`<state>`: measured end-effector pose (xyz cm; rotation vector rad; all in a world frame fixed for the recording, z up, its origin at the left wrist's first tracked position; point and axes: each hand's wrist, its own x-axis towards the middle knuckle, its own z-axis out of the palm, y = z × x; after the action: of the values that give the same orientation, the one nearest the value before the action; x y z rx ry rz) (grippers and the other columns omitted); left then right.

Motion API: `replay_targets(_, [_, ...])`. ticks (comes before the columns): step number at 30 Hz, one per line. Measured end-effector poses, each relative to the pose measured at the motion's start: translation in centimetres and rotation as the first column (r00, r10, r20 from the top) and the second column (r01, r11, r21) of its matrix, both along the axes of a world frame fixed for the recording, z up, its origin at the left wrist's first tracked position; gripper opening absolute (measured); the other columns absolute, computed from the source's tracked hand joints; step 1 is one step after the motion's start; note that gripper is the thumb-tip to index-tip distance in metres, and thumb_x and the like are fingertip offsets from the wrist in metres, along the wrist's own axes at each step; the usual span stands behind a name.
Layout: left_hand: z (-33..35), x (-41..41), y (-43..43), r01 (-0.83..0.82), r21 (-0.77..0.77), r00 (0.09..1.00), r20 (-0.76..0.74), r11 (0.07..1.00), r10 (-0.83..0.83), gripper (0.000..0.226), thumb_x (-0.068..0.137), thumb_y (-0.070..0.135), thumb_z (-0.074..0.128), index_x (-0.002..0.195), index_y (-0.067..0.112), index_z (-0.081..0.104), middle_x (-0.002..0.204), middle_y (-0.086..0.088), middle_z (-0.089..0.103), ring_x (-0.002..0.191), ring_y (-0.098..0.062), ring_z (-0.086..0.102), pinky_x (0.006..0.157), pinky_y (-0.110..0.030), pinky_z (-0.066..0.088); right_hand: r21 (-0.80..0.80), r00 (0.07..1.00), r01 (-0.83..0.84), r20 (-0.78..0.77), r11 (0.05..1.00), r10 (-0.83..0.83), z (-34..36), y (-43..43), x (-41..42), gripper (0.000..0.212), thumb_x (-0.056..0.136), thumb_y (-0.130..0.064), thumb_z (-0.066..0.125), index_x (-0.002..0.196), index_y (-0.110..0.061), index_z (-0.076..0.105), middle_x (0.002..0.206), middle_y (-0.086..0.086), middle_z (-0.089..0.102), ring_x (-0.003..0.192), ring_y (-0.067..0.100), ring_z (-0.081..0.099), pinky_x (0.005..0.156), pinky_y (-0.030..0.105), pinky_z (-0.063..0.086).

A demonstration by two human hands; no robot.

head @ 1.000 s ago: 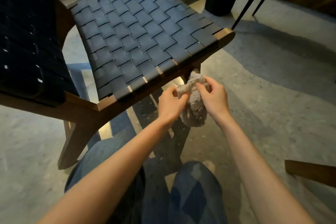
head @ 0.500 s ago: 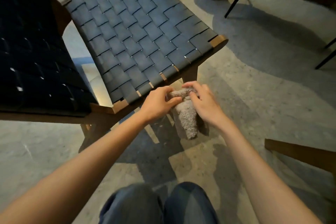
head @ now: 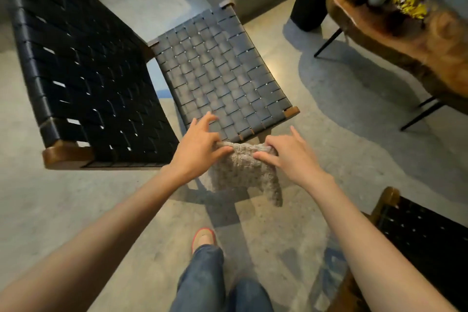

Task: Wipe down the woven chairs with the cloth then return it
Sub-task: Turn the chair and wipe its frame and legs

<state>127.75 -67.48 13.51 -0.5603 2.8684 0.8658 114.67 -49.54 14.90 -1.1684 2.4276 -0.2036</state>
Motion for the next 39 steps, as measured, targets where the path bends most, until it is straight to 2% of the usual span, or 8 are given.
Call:
replay_targets(4, [5.0, 1.6, -1.6, -0.089, 0.046, 0.996, 0.034, 0.995, 0.087, 0.042, 0.087, 0.053, 0.056, 0.059, 0.025, 0.042, 0.057, 0.009, 0.049, 0.060, -0.011, 0.048, 0.082, -0.038, 0.045, 0.063, 0.978, -0.011, 0.210, 0.998, -0.003, 5.3, -1.5, 0.8, 0.046, 0.074, -0.061, 0.067, 0.069, -0.025, 0.037, 0.078, -0.003, 0.058, 0.124, 0.031, 0.046, 0.100, 0.044, 0.040])
replay_targets(7, [6.8, 3.2, -3.5, -0.159, 0.039, 0.985, 0.073, 0.986, 0.156, 0.038, 0.086, 0.055, 0.055, 0.065, 0.024, 0.050, 0.061, 0.010, 0.051, 0.064, -0.018, 0.053, 0.051, -0.028, 0.035, -0.005, 0.958, -0.019, 0.287, 1.000, 0.019, 6.8, -3.1, 1.8, 0.047, 0.069, -0.053, 0.077, 0.079, -0.018, 0.049, 0.076, -0.001, 0.062, 0.087, 0.026, 0.060, 0.071, 0.040, 0.048])
replay_targets(13, [7.5, 5.6, -7.4, -0.349, 0.324, 0.937, 0.131, 0.879, 0.324, 0.027, 0.090, 0.047, 0.055, 0.094, 0.022, 0.066, 0.087, 0.005, 0.065, 0.082, -0.011, 0.060, 0.073, -0.029, 0.050, -0.110, 0.925, 0.238, 0.330, 0.965, -0.190, 6.6, -6.2, 3.1, 0.030, 0.079, -0.050, 0.069, 0.078, -0.024, 0.054, 0.071, -0.014, 0.059, 0.070, 0.003, 0.055, 0.060, 0.028, 0.042])
replay_targets(22, [7.5, 4.5, -7.9, -0.545, 0.791, 0.792, 0.376, 0.278, 0.481, 0.020, 0.097, 0.022, 0.050, 0.108, 0.011, 0.063, 0.090, -0.005, 0.066, 0.070, -0.009, 0.067, 0.056, -0.022, 0.055, -0.027, 0.483, 0.537, 0.829, 0.843, -0.281, 4.9, -12.9, 6.1, 0.009, 0.095, -0.030, 0.056, 0.093, -0.023, 0.052, 0.095, -0.002, 0.063, 0.080, 0.001, 0.063, 0.065, 0.015, 0.051])
replay_targets(29, [8.4, 2.9, -11.1, -0.546, 0.817, 0.651, 0.554, -0.187, 0.519, 0.044, 0.103, 0.039, 0.028, 0.112, 0.011, 0.060, 0.106, -0.007, 0.069, 0.086, -0.021, 0.072, 0.067, -0.029, 0.059, -0.054, 0.474, 0.502, 0.852, 0.863, -0.222, 4.3, -16.9, 5.3, 0.043, 0.083, -0.024, 0.072, 0.112, -0.027, 0.040, 0.105, -0.014, 0.057, 0.091, -0.007, 0.058, 0.069, 0.011, 0.047])
replay_targets(31, [9.2, 2.9, -12.8, -0.589, 0.804, 0.629, 0.522, -0.086, 0.576, 0.044, 0.103, 0.039, 0.028, 0.109, 0.012, 0.063, 0.108, -0.005, 0.069, 0.084, -0.021, 0.072, 0.065, -0.026, 0.058, -0.093, 0.495, 0.487, 0.849, 0.869, -0.186, 4.4, -18.0, 4.3, 0.036, 0.085, -0.015, 0.069, 0.106, -0.030, 0.043, 0.102, -0.013, 0.058, 0.084, -0.014, 0.058, 0.064, 0.008, 0.046])
replay_targets(36, [10.8, 5.1, -17.1, -0.717, 0.455, 0.608, 0.037, 0.528, 0.793, 0.022, 0.100, 0.025, 0.044, 0.107, 0.020, 0.064, 0.102, 0.003, 0.068, 0.077, -0.010, 0.067, 0.063, -0.017, 0.051, -0.156, 0.533, 0.397, 0.842, 0.904, -0.089, 5.4, -21.8, 3.4, 0.033, 0.088, -0.019, 0.065, 0.100, -0.038, 0.041, 0.101, -0.015, 0.055, 0.087, -0.014, 0.056, 0.063, 0.009, 0.047])
replay_targets(39, [11.0, 7.2, -19.5, -0.779, 0.234, 0.569, -0.125, 0.582, 0.813, 0.021, 0.098, 0.018, 0.048, 0.110, 0.018, 0.065, 0.103, 0.005, 0.065, 0.089, -0.006, 0.060, 0.075, -0.016, 0.049, -0.169, 0.526, 0.292, 0.851, 0.941, -0.010, 4.9, -24.9, 5.7, 0.036, 0.088, -0.021, 0.064, 0.110, -0.032, 0.038, 0.107, -0.010, 0.053, 0.096, 0.001, 0.057, 0.069, 0.013, 0.050])
